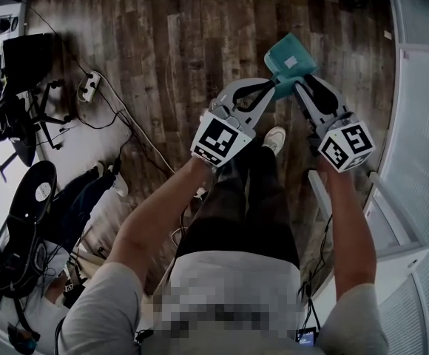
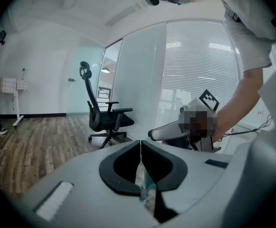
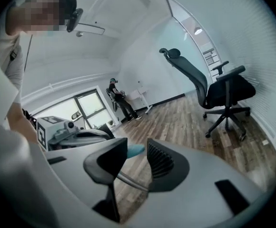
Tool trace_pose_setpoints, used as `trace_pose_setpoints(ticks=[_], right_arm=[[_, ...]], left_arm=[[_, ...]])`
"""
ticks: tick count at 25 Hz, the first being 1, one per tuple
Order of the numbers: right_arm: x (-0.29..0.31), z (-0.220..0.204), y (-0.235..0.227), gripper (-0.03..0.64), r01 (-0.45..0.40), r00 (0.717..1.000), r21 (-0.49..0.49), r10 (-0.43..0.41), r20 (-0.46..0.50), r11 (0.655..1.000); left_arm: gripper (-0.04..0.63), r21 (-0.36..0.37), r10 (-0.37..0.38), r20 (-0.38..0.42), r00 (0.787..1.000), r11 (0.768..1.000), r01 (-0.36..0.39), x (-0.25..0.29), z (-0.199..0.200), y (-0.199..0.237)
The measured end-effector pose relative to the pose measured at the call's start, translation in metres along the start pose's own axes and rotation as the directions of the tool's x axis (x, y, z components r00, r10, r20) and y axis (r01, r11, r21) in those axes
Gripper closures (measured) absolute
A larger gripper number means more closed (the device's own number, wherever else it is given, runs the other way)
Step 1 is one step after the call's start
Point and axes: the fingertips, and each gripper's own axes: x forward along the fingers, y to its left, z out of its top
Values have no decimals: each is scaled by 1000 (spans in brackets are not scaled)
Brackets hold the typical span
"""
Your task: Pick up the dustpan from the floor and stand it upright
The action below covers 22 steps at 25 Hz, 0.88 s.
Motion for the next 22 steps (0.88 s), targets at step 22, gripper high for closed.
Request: trace_pose_setpoints(ticks=[22], right_arm=[[-136,228,108,560,229,972,-341,-196,130,912]], left_arm=[[591,-63,72,114,991,996,-66,-108,234,-32]])
